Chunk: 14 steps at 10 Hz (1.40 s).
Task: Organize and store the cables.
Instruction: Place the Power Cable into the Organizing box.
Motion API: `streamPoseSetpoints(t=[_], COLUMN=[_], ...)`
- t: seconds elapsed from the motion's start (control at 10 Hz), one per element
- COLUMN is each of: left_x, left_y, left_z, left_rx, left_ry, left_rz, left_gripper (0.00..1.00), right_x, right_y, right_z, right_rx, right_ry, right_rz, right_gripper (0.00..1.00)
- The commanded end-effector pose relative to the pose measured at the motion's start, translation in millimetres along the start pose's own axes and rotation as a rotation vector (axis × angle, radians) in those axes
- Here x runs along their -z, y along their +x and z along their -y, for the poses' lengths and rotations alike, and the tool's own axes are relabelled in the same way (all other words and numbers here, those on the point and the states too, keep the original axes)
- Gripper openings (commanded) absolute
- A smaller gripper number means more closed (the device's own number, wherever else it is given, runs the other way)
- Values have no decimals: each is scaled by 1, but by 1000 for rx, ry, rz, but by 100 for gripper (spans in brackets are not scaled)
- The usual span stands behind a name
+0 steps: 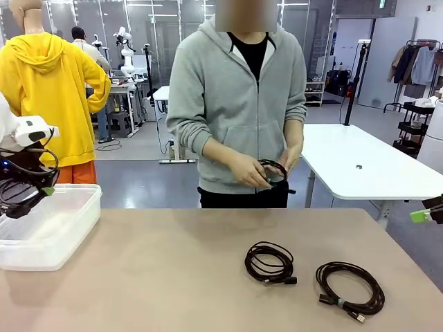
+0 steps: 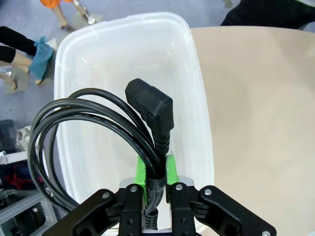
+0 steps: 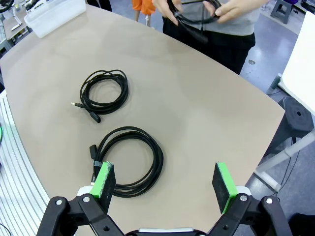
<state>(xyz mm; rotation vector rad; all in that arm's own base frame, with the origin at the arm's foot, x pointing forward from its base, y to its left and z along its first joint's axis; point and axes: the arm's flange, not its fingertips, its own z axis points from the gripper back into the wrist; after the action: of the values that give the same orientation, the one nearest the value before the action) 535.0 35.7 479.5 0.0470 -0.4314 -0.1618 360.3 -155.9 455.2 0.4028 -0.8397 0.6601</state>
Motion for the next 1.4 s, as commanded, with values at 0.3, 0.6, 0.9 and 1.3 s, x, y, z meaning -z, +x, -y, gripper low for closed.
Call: streamPoseSetpoints(t=[0.3, 0.6, 0.9, 1.3], left_x=[51, 66, 69, 72], left_y=[7, 8, 3, -3], left_z=[0, 4, 13, 10], left_rx=[-67, -93, -83, -130], left_ry=[10, -45, -28, -16], left_rz=[2, -6, -38, -23], left_gripper=[18, 18, 41, 99], right_x=[0, 0, 0, 0], right_y=[-1, -1, -1, -1], right_z=[1, 1, 1, 1], right_rx=[-20, -20, -20, -20], right_ry=[6, 6, 6, 6], right_rz=[17, 17, 17, 17], right_gripper=[100, 100, 100, 100])
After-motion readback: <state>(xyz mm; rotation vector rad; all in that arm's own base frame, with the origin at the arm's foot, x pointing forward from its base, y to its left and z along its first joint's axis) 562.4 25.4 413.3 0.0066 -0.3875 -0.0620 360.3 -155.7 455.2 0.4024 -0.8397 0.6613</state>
